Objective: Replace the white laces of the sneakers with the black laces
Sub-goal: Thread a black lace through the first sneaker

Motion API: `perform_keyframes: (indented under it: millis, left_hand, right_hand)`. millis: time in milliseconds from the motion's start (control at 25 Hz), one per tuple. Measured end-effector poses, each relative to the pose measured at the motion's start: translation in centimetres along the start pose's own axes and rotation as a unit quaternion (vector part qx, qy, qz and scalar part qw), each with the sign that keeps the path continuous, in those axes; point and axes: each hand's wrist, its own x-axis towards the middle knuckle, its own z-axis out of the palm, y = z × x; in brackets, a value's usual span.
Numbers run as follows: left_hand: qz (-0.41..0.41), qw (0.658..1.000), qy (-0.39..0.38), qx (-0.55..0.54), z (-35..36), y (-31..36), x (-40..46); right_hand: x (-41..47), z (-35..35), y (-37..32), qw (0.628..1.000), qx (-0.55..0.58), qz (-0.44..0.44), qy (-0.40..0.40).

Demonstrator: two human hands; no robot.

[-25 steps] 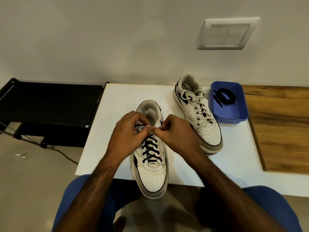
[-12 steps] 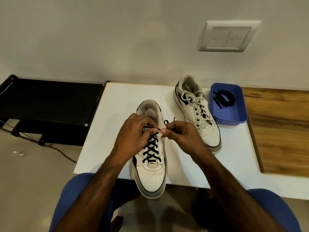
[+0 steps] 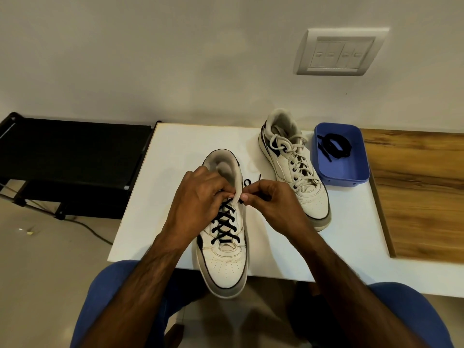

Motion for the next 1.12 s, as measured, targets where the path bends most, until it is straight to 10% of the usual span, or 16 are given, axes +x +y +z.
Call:
perform_keyframes:
  millis: [480, 1120]
  left_hand:
    - [-0.011, 0.995, -0.049, -0.083, -1.3, -0.1, 0.2]
    - [0.072, 0.993, 0.051, 0.082, 0.2, 0.6, 0.3]
  right_hand:
    - [-0.3, 0.9, -0.1, 0.997, -0.027, -0.012, 0.068]
    - [-0.7, 1.3, 0.0, 0.992, -0.056, -0.06, 0.1]
